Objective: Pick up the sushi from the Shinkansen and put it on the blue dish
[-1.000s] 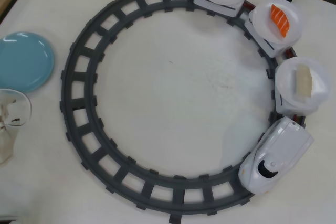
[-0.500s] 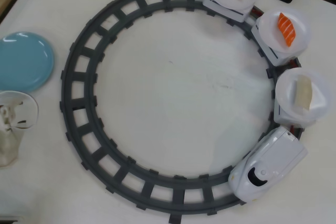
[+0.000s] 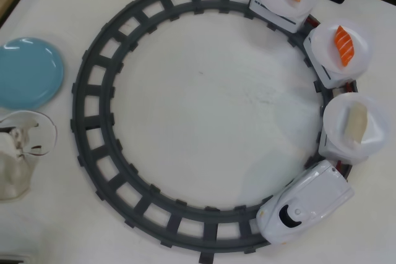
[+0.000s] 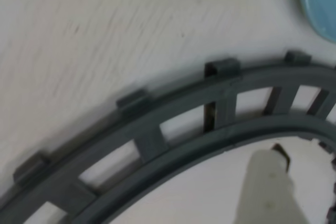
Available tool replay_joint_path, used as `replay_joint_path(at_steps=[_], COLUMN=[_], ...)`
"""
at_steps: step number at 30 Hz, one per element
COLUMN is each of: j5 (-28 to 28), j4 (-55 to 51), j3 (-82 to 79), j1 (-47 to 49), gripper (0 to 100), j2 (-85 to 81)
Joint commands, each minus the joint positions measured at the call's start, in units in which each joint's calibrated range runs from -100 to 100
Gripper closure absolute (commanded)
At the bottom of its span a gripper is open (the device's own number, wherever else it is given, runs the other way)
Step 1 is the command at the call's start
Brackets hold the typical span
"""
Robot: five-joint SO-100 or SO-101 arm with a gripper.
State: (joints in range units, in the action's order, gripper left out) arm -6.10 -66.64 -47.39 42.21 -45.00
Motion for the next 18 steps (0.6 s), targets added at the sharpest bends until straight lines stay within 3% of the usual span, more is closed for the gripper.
replay_joint_path(at_steps=[1, 18], j5=[-1.3, -3.1], j4=[-1.9, -4.0], j3=[3.7, 5.6], j1=[-2.8, -9.8], gripper=[85, 85], j2=[-1.2, -1.2])
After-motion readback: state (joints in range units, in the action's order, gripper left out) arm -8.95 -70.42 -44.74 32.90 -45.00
